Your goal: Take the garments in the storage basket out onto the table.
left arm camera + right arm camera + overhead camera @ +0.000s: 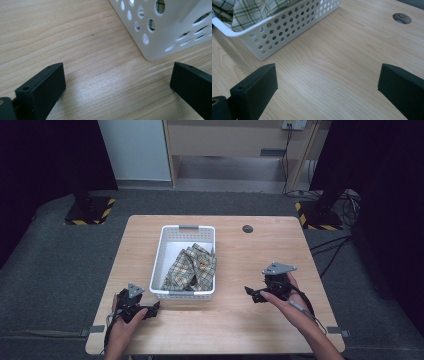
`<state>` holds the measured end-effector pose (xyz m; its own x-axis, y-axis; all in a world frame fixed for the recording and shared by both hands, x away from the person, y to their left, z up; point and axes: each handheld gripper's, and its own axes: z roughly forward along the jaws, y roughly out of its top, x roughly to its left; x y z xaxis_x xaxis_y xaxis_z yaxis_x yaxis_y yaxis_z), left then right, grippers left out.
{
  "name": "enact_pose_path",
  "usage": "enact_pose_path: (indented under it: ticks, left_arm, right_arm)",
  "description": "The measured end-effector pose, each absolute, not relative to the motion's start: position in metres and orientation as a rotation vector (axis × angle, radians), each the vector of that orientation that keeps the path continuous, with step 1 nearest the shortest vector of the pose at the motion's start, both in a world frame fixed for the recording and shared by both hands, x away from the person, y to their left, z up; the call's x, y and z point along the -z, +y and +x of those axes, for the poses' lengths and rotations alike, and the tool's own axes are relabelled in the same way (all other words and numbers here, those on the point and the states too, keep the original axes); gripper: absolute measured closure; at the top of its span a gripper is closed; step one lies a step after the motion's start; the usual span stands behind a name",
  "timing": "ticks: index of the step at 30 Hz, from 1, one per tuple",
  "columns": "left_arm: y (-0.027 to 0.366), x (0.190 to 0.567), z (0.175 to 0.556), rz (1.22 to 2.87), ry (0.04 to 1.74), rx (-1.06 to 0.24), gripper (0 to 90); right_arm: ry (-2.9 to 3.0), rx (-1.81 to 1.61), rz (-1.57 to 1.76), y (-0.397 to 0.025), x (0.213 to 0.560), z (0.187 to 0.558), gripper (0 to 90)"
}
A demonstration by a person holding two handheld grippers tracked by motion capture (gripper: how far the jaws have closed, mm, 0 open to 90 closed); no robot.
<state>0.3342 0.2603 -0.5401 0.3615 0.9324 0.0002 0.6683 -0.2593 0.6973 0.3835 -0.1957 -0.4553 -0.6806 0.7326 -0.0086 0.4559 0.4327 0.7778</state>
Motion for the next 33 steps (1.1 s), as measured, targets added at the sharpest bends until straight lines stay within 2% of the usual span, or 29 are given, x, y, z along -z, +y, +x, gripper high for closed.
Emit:
enact_pose_path:
  ticks: [33]
  left_arm:
    - [0.26,0.54,0.334,2.018,1.383,-0.562,0.0]
  right_arm:
    - [2.386,-1.142,0.969,-0.159,0.451,0.4,2.6]
